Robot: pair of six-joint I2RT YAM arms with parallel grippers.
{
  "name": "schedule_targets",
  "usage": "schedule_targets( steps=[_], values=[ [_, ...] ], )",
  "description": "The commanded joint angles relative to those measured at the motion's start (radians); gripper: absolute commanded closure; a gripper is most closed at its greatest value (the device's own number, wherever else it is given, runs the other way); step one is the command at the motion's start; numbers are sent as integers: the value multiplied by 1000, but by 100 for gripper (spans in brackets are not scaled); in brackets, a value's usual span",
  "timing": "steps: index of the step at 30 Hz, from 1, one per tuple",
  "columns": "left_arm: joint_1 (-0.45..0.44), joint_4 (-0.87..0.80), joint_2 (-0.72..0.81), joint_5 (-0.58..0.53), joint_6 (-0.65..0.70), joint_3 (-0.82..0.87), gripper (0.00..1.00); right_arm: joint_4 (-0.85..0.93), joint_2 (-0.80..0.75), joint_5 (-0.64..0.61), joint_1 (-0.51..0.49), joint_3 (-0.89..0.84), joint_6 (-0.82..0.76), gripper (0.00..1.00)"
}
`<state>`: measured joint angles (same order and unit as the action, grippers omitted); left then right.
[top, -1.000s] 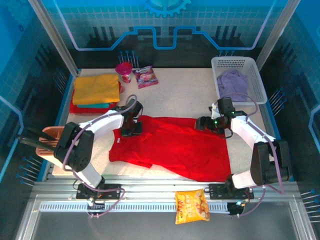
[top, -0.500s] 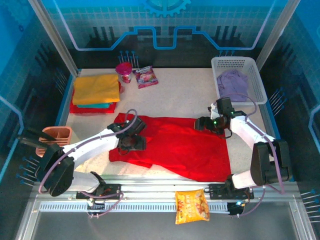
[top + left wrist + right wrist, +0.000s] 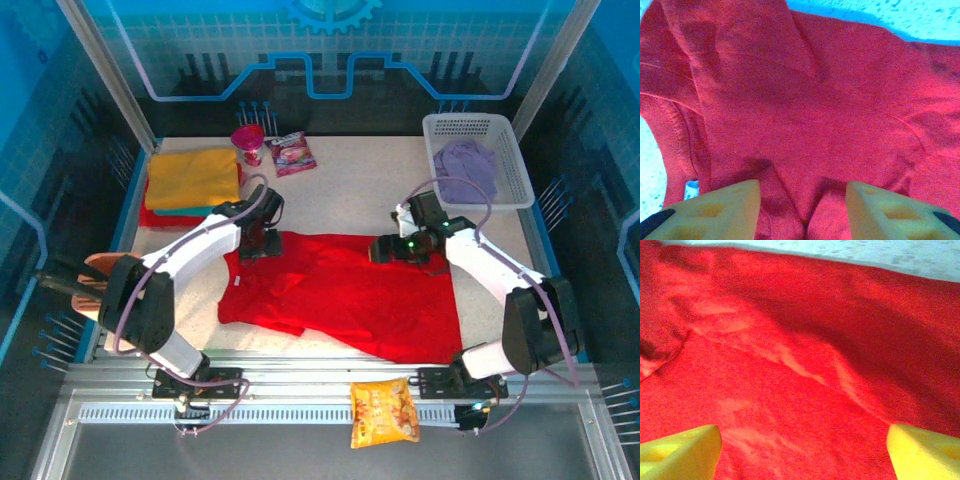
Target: Fold and stack the t-shirts
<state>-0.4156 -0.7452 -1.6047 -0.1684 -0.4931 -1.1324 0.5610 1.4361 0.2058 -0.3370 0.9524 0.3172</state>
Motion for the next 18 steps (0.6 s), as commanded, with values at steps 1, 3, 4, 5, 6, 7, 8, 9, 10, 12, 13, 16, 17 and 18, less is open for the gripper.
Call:
schedule_targets(
  steps=[1,3,4,5,6,7,8,9,10,12,13,16,17,18],
  values=[
    [6,-97,-23,3,26,5,54,14,33,-3,-82,52,-30,14],
    [7,-84,1,19,1,48,55,-11,59,24,-137,75,-35,14],
    [8,-83,13,31,-11,65,54,-8,79,11,-166,97,-36,14],
    [10,-85,24,37,-24,82,54,-1,103,-9,-191,118,-38,14],
    [10,-85,34,40,-33,95,54,3,121,-19,-208,135,-39,14],
    [9,-85,44,40,-43,111,54,6,143,-25,-222,148,-38,14],
    [11,-80,55,38,-50,124,53,7,160,-26,-233,159,-35,15],
    [12,-75,64,38,-55,134,53,5,171,-25,-239,162,-34,15],
    [16,-68,71,42,-62,144,53,2,179,-26,-244,164,-32,15],
    [21,-53,77,52,-70,152,53,-1,182,-35,-253,161,-28,15],
    [22,-46,76,58,-74,153,53,-3,181,-42,-255,157,-26,16],
    [26,-15,62,78,-89,159,53,-2,167,-55,-255,143,-21,15],
    [28,-1,56,90,-96,163,53,-2,163,-60,-255,140,-21,15],
    [29,11,50,97,-100,167,54,-3,161,-60,-255,138,-21,15]
  ],
)
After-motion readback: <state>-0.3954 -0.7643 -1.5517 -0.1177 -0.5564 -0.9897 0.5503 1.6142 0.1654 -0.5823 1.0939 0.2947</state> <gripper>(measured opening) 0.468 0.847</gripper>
